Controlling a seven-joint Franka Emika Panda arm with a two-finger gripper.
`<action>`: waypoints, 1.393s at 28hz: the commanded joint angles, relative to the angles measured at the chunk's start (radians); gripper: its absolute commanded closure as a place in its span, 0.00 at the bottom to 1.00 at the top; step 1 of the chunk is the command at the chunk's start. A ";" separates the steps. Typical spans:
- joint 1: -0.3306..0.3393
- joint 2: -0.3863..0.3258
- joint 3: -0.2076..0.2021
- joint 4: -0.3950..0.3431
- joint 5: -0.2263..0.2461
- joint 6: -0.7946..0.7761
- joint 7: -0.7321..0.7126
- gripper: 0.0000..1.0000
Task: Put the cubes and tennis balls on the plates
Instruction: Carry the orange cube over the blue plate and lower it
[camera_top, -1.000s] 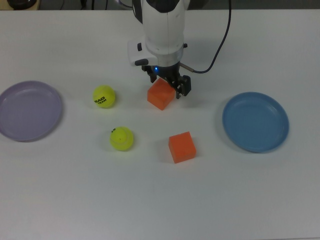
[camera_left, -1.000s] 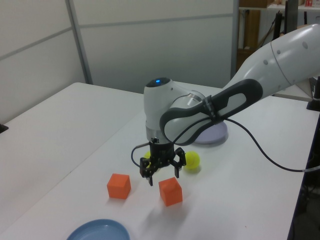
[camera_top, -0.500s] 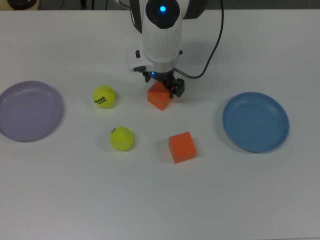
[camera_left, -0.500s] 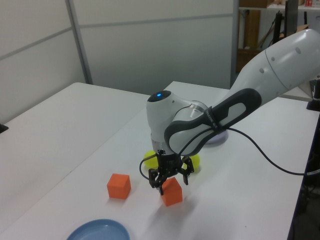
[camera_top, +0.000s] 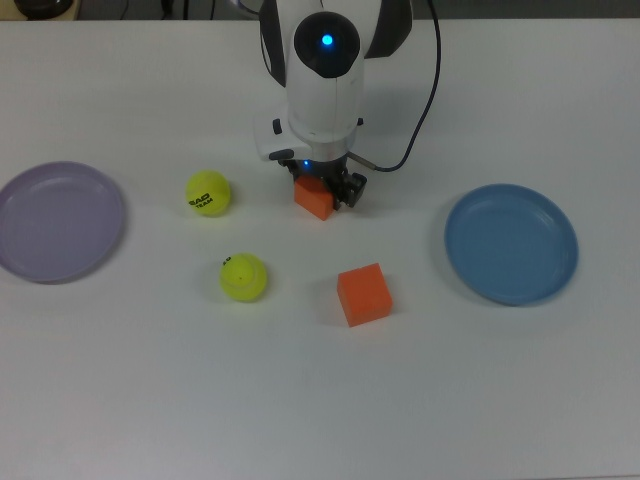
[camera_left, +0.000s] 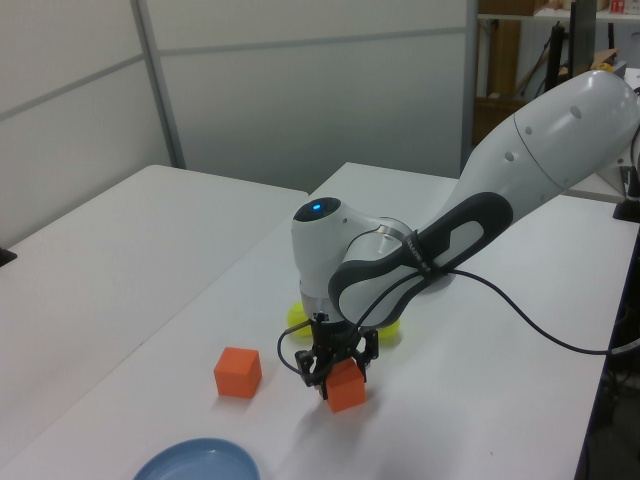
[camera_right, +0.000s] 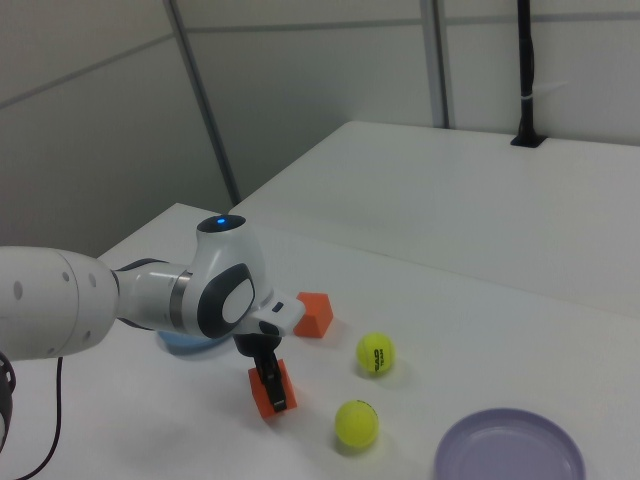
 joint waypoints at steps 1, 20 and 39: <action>0.002 -0.026 0.018 0.026 -0.019 0.017 0.005 1.00; 0.143 0.023 0.122 0.327 -0.039 -0.031 -0.048 1.00; 0.279 0.230 0.107 0.394 -0.121 0.135 -0.016 1.00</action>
